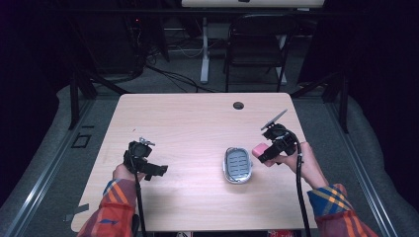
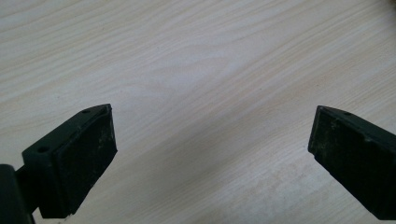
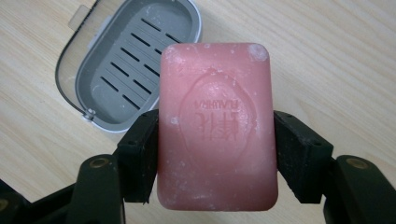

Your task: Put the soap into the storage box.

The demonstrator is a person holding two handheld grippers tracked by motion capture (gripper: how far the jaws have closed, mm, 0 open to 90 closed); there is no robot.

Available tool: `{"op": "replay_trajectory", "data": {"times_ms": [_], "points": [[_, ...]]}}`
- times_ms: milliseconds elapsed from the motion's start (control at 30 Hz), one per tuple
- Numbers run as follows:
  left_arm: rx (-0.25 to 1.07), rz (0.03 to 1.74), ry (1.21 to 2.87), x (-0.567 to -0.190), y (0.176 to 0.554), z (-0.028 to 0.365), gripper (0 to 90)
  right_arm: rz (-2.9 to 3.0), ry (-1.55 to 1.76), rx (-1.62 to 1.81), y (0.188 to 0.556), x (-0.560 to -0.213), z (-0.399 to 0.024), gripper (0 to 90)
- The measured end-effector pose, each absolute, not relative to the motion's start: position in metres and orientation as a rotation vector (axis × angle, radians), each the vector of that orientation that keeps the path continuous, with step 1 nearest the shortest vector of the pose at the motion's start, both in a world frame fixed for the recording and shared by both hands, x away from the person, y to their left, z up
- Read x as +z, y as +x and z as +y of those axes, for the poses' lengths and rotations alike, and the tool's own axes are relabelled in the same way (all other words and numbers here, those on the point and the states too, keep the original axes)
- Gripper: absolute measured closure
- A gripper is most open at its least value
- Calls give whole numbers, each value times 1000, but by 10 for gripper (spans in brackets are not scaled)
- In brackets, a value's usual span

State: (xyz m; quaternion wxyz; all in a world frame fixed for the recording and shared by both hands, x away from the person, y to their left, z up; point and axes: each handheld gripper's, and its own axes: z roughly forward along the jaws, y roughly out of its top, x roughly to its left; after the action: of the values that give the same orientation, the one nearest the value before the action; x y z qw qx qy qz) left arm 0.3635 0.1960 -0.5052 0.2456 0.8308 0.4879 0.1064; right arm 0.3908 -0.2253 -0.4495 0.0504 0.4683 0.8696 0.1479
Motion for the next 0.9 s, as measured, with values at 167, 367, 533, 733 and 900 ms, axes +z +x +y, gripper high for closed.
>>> {"op": "replay_trajectory", "data": {"times_ms": [167, 367, 533, 733, 900], "points": [[287, 1330, 2271, -506, 364, 196, 9, 2648, 1424, 454, 393, -449, -216, 371], [288, 1330, 2270, -505, 363, 196, 11, 2675, 1399, 401, 399, -454, -205, 371], [292, 1330, 2270, -506, 364, 196, 11, 2685, 1384, 367, 404, -461, -192, 371], [287, 1330, 2271, -506, 364, 195, 10, 2677, 1378, 304, 409, -468, -179, 371], [288, 1330, 2272, -506, 364, 196, 10, 2672, 1367, 254, 411, -473, -169, 371]]}}
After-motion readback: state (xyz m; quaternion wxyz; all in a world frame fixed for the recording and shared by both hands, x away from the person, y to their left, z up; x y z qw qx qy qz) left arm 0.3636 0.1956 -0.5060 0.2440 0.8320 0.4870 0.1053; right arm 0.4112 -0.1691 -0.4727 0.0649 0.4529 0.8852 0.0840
